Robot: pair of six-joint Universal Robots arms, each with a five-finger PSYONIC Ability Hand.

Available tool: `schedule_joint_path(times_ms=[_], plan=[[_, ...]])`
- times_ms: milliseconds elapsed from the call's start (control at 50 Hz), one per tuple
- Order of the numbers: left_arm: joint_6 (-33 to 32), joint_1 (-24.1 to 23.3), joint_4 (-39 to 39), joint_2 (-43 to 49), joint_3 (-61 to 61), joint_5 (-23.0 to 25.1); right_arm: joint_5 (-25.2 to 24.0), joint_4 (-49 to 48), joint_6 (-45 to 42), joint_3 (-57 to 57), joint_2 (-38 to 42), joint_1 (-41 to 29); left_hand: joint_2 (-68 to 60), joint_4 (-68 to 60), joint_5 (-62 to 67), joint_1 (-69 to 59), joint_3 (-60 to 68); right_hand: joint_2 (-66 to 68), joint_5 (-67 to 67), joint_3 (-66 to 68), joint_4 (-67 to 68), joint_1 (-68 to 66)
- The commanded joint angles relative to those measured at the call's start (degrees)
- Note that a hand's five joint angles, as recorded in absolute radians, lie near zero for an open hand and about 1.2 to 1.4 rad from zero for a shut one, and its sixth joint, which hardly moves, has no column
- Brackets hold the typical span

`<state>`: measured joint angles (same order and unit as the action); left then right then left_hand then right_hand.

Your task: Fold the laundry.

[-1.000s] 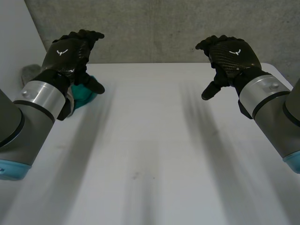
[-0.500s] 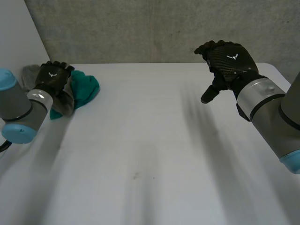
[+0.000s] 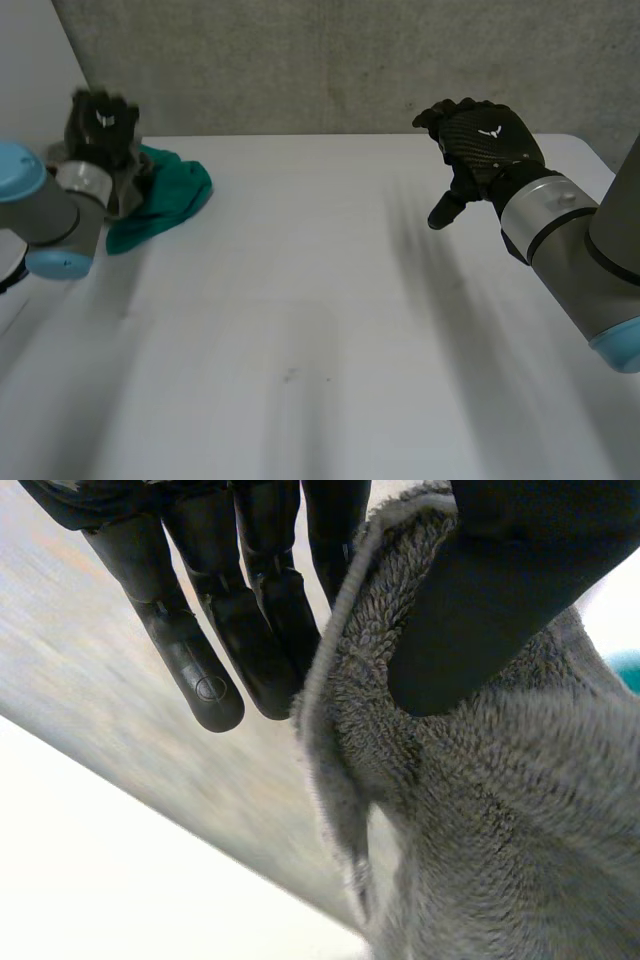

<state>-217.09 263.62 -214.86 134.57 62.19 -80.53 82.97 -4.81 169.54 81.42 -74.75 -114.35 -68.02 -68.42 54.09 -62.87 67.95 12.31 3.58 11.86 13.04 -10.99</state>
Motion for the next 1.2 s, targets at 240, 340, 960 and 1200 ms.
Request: schedule_joint_path(times_ms=[240,340,960,1200], plan=[[24.5,-26.9,5.7,-33.0,30.7,-1.8,0.4,0.5,0.2,-1.4,0.4,1.1,-12.0,-11.6,15.9,-17.1,12.0,-2.3,-3.6,-1.9,-3.0,1.0],[36.8,-31.8,13.3,-33.0,32.5,-0.2,0.5,0.9,0.2,-2.1,0.4,1.9,27.0,27.4,-23.1,21.9,-27.0,-2.3,-3.6,-1.9,-3.0,1.0],[18.5,-8.7,23.5,-29.0,29.0,0.3,-7.2,19.7,-18.4,7.6,3.6,-0.5,55.6,56.0,-51.7,50.5,-55.6,-2.3,-3.6,-1.9,-3.0,1.0],[12.0,-4.9,24.8,-21.4,27.5,0.3,-6.7,3.3,-21.9,21.3,4.1,-0.8,50.2,50.6,-46.3,45.1,-50.2,1.3,0.0,1.8,0.6,-2.6]])
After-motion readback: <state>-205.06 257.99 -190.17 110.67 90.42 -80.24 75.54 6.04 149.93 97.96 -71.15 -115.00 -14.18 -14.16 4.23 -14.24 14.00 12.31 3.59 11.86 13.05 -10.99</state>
